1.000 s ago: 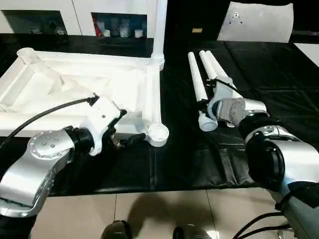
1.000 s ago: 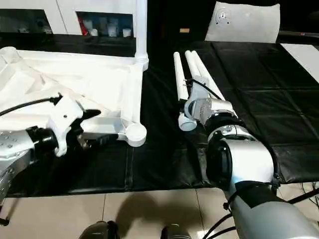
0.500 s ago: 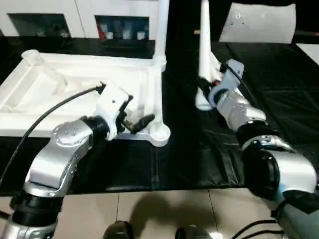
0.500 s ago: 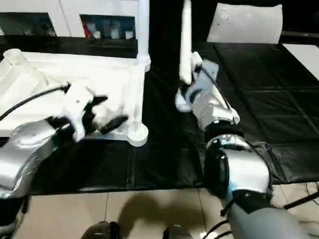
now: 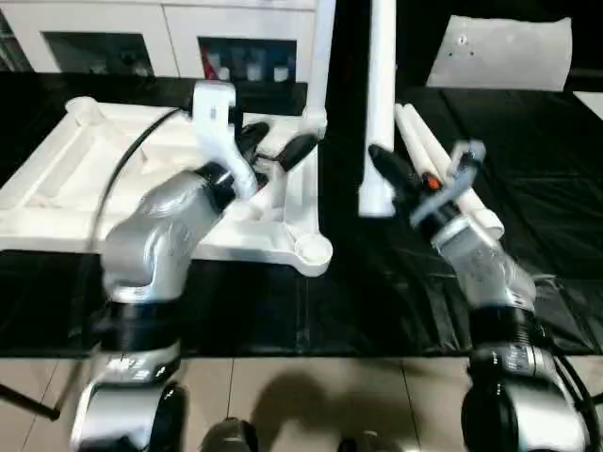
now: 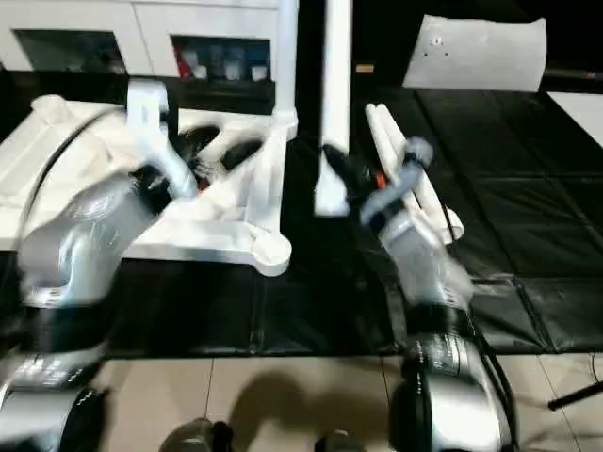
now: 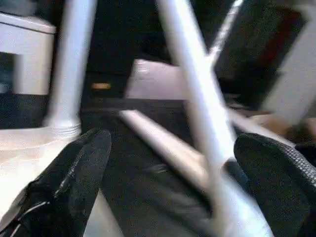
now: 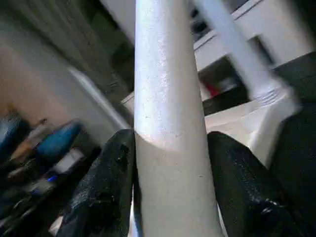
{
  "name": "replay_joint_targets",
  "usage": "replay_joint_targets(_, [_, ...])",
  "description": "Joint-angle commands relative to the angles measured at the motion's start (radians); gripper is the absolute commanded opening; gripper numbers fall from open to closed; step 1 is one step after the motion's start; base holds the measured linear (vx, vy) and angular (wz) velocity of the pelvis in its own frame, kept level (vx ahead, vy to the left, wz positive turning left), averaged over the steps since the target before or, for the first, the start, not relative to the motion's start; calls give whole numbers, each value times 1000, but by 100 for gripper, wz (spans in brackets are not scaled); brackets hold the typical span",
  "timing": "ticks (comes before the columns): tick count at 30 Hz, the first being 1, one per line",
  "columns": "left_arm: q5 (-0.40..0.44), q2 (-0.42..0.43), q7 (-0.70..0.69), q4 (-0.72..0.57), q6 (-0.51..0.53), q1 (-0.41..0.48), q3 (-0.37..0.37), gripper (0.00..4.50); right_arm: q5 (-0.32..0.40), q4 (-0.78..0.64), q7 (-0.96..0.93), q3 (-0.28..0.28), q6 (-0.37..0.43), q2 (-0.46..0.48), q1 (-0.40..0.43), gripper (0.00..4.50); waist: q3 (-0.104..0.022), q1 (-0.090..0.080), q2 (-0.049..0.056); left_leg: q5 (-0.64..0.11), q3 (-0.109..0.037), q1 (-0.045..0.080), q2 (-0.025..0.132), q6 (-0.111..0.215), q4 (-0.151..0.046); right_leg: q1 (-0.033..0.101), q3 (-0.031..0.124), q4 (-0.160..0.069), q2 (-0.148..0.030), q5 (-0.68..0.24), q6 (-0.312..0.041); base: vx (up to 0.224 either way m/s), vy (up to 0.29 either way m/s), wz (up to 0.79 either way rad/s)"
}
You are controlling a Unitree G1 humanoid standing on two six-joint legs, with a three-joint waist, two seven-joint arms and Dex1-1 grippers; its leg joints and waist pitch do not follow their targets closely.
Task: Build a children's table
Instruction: Pick table leg
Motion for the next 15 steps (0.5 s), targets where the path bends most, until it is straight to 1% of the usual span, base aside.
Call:
replay_joint_targets(1, [-40, -20, 9, 24, 31, -24, 17, 450, 62, -112, 38, 33, 65, -4, 25, 187, -99, 1, 3, -165, -22, 40, 37, 9, -65, 52, 26, -80, -67, -102, -233, 0, 0, 0])
replay_joint_targets(2, [-66, -42, 12, 38, 34, -43, 29, 450, 89, -168, 51, 53, 98, -7, 55, 187, -98, 4, 5, -174, -21, 43, 36, 7, -66, 48, 27, -87, -66, -131, -221, 0, 0, 0])
replay_joint_targets(4, [-89, -57, 14, 48, 44, -58, 41, 450, 109, -208, 59, 67, 121, -9, 75, 187, -99, 3, 3, -177, -23, 40, 36, 2, -67, 48, 26, -88, -67, -154, -212, 0, 0, 0])
replay_joint_targets(5, [-104, -68, 12, 56, 55, -72, 44, 450, 132, -251, 62, 77, 156, -11, 94, 187, -98, 4, 3, -181, -23, 41, 36, -3, -66, 44, 27, -92, -67, -179, -203, 0, 0, 0])
replay_joint_targets(6, [-113, -75, 13, 60, 64, -77, 48, 450, 140, -269, 63, 83, 171, -11, 102, 187, -97, 5, 1, -181, -23, 39, 36, -3, -67, 45, 28, -94, -67, -186, -198, 0, 0, 0])
replay_joint_targets(7, [-115, -80, 14, 65, 67, -81, 47, 450, 142, -283, 61, 90, 181, -11, 108, 187, -97, 7, 3, -176, -23, 39, 35, -6, -67, 44, 28, -93, -67, -188, -191, 0, 0, 0])
replay_joint_targets(8, [-117, -82, 16, 68, 70, -83, 47, 450, 145, -296, 57, 93, 190, -11, 113, 187, -98, 5, 2, -170, -24, 36, 35, -6, -67, 46, 27, -92, -67, -184, -190, 0, 0, 0])
replay_joint_targets(9, [-118, -83, 16, 69, 69, -84, 47, 450, 144, -299, 57, 95, 191, -11, 115, 187, -99, 6, 2, -168, -25, 36, 35, -6, -68, 46, 27, -93, -67, -185, -187, 0, 0, 0])
replay_joint_targets(10, [-126, -87, 12, 73, 69, -86, 49, 450, 139, -312, 58, 105, 194, -12, 122, 187, -98, 6, 3, -171, -24, 37, 34, -9, -67, 43, 27, -95, -67, -198, -180, 0, 0, 0])
replay_joint_targets(11, [-133, -88, 11, 75, 72, -87, 51, 450, 142, -323, 54, 109, 198, -14, 127, 187, -98, 7, 2, -169, -24, 37, 35, -11, -67, 43, 27, -94, -67, -196, -178, 0, 0, 0])
replay_joint_targets(13, [-159, -96, 14, 75, 80, -89, 69, 423, 148, -336, 49, 113, 205, -17, 133, 187, -100, 7, 3, -161, -25, 37, 35, -11, -67, 43, 27, -92, -67, -178, -180, 0, 0, 0])
replay_joint_targets(15, [-179, -94, 11, 74, 78, -88, 80, 416, 147, -347, 38, 120, 202, -20, 138, 187, -101, 8, 3, -148, -24, 35, 34, -8, -66, 43, 26, -90, -67, -152, -189, 0, 0, 0])
